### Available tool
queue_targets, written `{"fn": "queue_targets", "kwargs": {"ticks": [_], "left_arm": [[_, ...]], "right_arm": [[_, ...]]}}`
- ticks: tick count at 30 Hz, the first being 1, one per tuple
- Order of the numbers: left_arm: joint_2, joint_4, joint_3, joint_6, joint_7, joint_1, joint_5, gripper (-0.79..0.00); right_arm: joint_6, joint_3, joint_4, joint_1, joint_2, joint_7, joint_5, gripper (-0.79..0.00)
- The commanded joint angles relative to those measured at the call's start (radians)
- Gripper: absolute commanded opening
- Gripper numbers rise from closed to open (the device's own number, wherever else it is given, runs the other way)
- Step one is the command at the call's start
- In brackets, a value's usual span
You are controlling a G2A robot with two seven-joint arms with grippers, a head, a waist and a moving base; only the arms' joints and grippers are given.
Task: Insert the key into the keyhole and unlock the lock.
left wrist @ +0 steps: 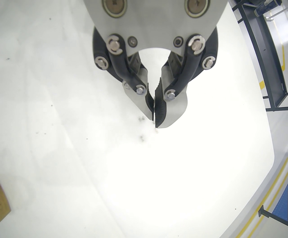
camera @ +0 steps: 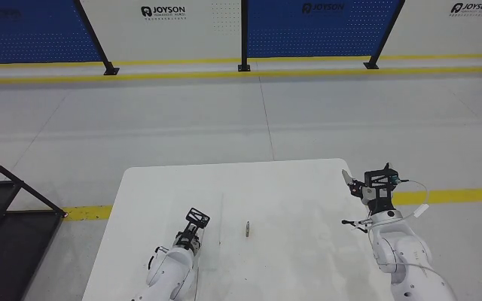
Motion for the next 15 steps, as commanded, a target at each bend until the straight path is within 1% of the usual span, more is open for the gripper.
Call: {"fn": "queue_targets", "kwargs": {"ticks": [1, 2, 10, 12, 15], "left_arm": [[0.000, -0.005, -0.005, -0.001, 0.002, 0.004, 0.003, -0.757], [0.000, -0.008, -0.008, -0.002, 0.002, 0.006, 0.003, -0.785], [0.001, -0.051, -0.030, -0.019, 0.010, 0.032, 0.001, -0.785], [0.003, -0.077, -0.041, -0.028, 0.024, 0.045, -0.008, -0.785], [0.007, -0.130, -0.069, -0.045, 0.078, 0.077, -0.036, -0.785]], "right_arm": [[0.000, 0.000, 0.000, 0.000, 0.000, 0.000, 0.000, 0.000], [0.000, 0.000, 0.000, 0.000, 0.000, 0.000, 0.000, 0.000], [0.000, 0.000, 0.000, 0.000, 0.000, 0.000, 0.000, 0.000], [0.000, 0.000, 0.000, 0.000, 0.000, 0.000, 0.000, 0.000], [0.000, 0.000, 0.000, 0.000, 0.000, 0.000, 0.000, 0.000]]}}
